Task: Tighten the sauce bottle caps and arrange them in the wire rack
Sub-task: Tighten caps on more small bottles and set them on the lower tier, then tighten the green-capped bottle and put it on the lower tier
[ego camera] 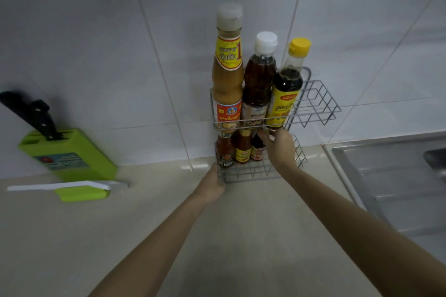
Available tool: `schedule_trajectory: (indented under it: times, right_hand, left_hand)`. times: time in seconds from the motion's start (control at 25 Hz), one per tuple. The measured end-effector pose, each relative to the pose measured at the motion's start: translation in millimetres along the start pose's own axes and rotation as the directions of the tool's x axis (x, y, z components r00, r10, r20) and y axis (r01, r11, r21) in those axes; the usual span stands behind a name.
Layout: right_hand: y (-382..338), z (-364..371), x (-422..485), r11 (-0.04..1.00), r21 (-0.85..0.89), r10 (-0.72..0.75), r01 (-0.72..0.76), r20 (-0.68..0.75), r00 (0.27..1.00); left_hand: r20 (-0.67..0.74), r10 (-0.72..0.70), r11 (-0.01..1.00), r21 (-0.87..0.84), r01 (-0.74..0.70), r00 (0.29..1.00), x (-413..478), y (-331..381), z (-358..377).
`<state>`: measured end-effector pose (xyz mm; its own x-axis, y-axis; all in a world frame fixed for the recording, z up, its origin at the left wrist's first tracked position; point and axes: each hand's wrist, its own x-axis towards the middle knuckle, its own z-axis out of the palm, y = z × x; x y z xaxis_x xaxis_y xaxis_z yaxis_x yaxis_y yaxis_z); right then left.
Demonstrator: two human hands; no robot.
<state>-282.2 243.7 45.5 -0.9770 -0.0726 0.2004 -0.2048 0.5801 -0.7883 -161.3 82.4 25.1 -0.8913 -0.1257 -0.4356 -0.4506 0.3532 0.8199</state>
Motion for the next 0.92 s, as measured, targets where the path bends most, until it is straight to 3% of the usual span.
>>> schedule_trajectory:
  times: [0.36, 0.52, 0.64, 0.8, 0.92]
  right_hand:
    - [11, -12, -8, 0.994, -0.099, -0.013, 0.034, 0.209, 0.978]
    - [14, -30, -51, 0.998, -0.064, -0.012, 0.021, 0.143, 0.99]
    - [12, -43, -106, 0.977, -0.091, -0.183, 0.192, 0.103, 0.978]
    - [5, -39, -184, 0.943, -0.112, -0.242, 0.313, 0.416, 0.877]
    - [1, -27, -247, 0.891, -0.094, -0.276, 0.445, 0.666, 0.693]
  left_hand:
    - [0.059, -0.078, 0.973, 0.221, 0.063, 0.995, -8, 5, -7]
    - [0.068, -0.065, 0.939, 0.341, 0.038, 0.996, -36, 13, -11]
    - [0.093, -0.006, 0.875, 0.483, -0.04, 0.996, -68, 16, -21]
    - [0.206, 0.035, 0.758, 0.632, -0.16, 0.978, -117, -4, -29]
    - [0.225, 0.056, 0.754, 0.629, -0.189, 0.973, -157, -35, -39]
